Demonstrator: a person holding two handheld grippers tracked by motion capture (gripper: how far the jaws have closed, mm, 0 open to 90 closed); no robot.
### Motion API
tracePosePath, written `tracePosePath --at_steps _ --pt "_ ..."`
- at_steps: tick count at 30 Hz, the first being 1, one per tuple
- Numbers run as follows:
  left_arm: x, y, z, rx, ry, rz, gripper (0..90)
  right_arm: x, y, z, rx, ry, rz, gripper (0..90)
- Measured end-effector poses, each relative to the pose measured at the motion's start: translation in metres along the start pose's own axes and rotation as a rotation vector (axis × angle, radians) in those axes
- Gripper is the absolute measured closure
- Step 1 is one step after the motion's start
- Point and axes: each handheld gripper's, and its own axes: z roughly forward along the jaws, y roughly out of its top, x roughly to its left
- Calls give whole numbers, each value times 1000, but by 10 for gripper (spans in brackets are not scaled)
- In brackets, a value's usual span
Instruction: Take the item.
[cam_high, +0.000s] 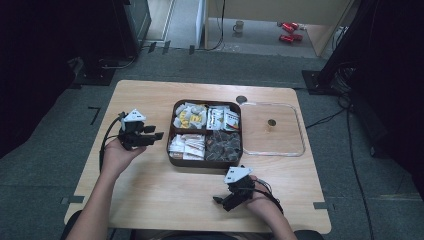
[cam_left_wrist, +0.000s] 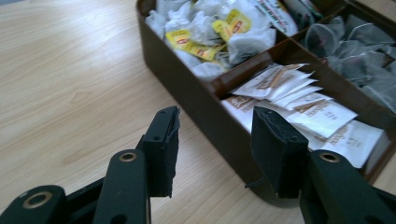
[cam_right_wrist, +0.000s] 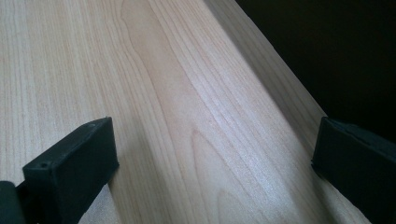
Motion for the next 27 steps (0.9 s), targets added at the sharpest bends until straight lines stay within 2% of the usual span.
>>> tracePosePath --at_steps 4,11,15,23,27 --pt "-7 5 2 -4 -17 26 529 0 0 0 0 1 0 0" --pt "-14 10 7 -5 -51 32 536 0 0 0 0 1 -1 0" --pt "-21 15 12 -5 -69 50 545 0 0 0 0 1 -1 0" --pt "-35 24 30 16 -99 98 554 0 0 0 -1 0 0 0" --pt "-38 25 40 23 -110 91 570 0 0 0 -2 -3 4 0"
